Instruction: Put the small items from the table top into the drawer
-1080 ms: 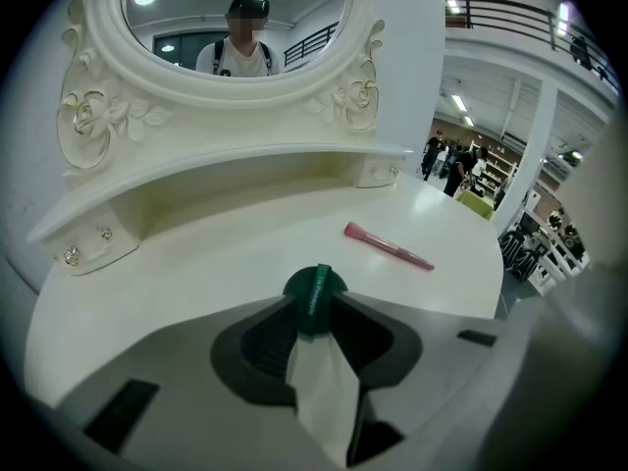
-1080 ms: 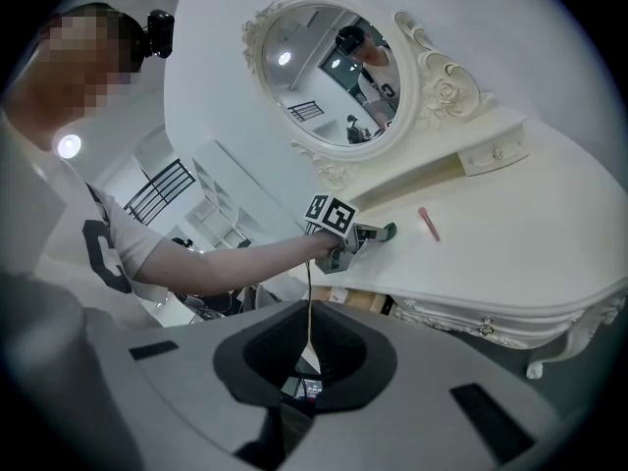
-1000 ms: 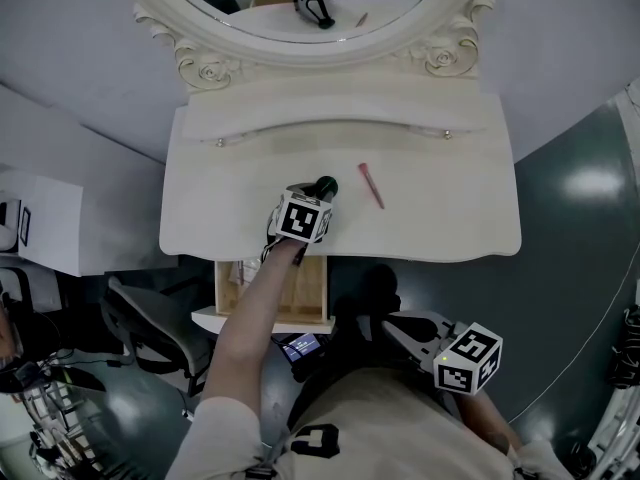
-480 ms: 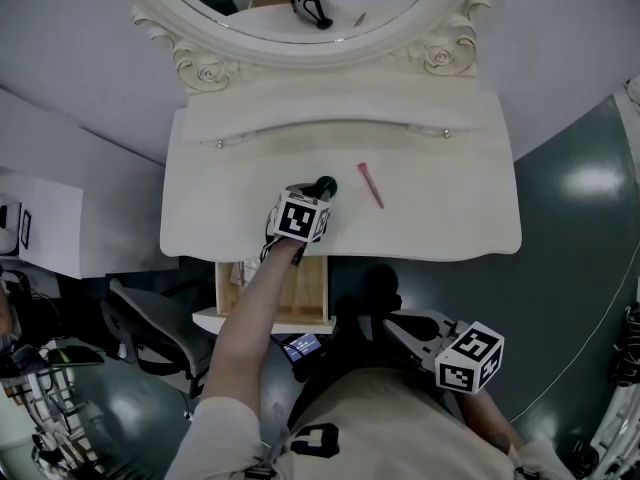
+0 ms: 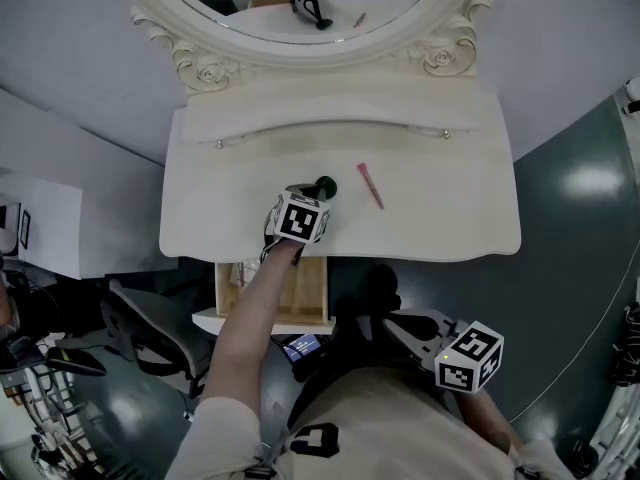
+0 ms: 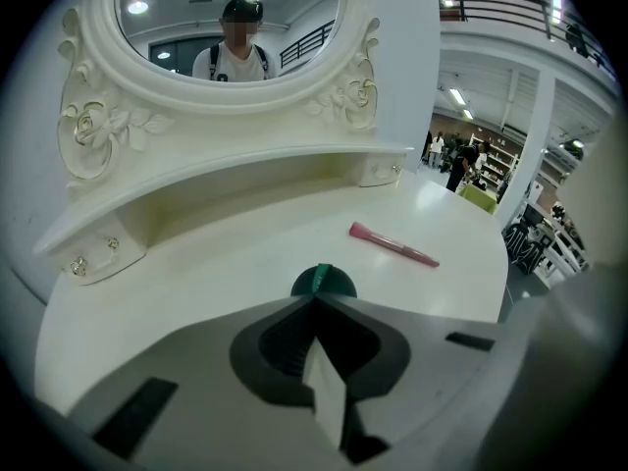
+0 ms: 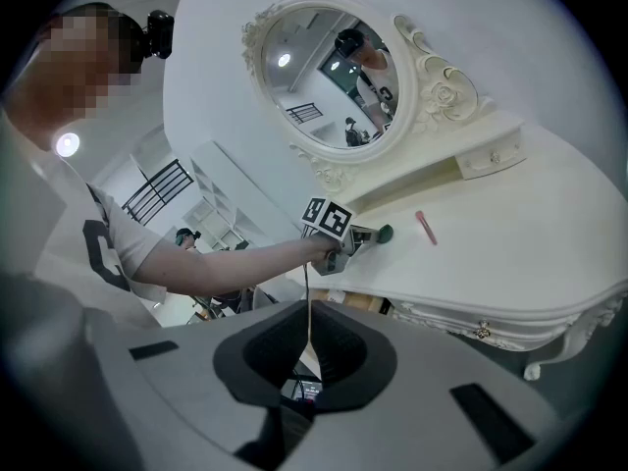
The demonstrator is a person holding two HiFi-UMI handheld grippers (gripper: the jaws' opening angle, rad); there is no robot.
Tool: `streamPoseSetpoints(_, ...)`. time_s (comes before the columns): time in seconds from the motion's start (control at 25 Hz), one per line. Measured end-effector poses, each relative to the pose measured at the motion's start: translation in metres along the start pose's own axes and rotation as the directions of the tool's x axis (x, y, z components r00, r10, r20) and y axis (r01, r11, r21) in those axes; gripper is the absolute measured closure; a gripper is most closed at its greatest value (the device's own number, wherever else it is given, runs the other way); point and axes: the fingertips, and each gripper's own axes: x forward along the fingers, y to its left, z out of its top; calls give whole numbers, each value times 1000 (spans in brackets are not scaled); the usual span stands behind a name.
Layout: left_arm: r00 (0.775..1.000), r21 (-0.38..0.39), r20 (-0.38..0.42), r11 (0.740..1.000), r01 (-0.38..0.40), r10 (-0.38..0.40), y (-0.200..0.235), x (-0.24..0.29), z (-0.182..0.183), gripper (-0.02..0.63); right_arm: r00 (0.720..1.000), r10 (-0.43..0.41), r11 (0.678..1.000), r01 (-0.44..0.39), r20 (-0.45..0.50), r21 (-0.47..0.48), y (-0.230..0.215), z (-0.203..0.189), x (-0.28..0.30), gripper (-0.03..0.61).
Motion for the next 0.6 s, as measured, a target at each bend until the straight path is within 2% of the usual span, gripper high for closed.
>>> streamPoseSetpoints(0.32, 999, -27, 52, 1000, 15, -14, -8, -14, 8, 557, 1000, -6, 1000, 6, 2, 6, -3, 0, -1, 549)
streamPoseSetpoints(0.6, 998, -45, 67, 999, 20, -16, -7, -20, 9, 557, 1000, -5, 1000, 5, -2, 0, 1, 1, 0, 549)
